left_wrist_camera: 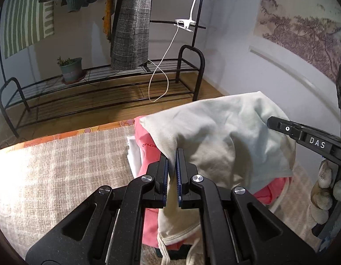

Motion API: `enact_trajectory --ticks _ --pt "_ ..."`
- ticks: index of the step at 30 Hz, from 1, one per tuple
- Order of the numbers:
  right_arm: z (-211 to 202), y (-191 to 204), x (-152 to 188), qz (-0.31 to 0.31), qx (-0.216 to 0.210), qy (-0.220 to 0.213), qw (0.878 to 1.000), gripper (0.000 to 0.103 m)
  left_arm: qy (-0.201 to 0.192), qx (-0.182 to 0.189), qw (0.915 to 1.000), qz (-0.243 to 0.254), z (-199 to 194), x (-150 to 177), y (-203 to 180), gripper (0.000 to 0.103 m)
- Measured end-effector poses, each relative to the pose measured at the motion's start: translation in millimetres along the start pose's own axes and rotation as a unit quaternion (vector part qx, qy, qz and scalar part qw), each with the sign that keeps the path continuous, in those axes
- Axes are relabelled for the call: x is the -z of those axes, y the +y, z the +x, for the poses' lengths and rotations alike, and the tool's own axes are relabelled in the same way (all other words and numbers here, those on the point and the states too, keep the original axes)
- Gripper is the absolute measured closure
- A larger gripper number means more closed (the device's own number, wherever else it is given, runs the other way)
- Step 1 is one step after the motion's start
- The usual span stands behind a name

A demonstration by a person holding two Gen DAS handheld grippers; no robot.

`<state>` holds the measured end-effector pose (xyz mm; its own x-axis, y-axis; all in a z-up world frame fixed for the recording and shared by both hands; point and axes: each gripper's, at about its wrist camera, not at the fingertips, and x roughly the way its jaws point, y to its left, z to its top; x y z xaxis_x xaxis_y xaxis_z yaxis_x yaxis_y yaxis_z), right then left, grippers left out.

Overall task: Fold small clothes
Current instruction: 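Carry the folded camisole with both grippers onto the pink clothes stack, then open both grippers and withdraw them from the stack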

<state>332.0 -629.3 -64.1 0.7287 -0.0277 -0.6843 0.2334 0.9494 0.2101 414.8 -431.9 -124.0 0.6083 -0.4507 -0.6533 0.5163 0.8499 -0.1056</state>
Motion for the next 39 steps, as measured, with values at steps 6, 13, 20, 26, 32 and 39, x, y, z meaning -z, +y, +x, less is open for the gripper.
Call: enact_trajectory --ticks 6,13,20,26,32,39 --pt "16.8 2.1 2.4 -0.017 0.056 0.023 0.998 0.093 -0.003 -0.018 0.9997 0.014 -1.2 1.8 -2.6 0.099" --pt "-3.5 4.9 3.3 -0.022 0.064 0.018 0.998 0.093 -0.014 -0.017 0.9997 0.008 -30.5 1.4 3.7 0.099" --pt "-47.0 25.1 0.1 -0.024 0.058 -0.001 0.998 0.093 -0.033 -0.011 0.9994 0.006 -87.9 4.1 4.2 0.099" --pt "-98.9 47.6 3.3 -0.023 0.054 -0.023 0.998 0.093 -0.066 -0.003 0.9978 0.011 -158.4 8.7 3.9 0.099" --pt "-155.0 75.7 17.1 -0.02 0.049 -0.042 0.998 0.093 -0.089 0.001 0.9959 0.014 -229.1 22.4 11.2 0.099" --pt "-213.9 115.4 43.5 -0.035 0.051 -0.062 0.996 0.09 -0.112 0.015 0.9933 0.023 -301.7 53.1 19.3 0.099"
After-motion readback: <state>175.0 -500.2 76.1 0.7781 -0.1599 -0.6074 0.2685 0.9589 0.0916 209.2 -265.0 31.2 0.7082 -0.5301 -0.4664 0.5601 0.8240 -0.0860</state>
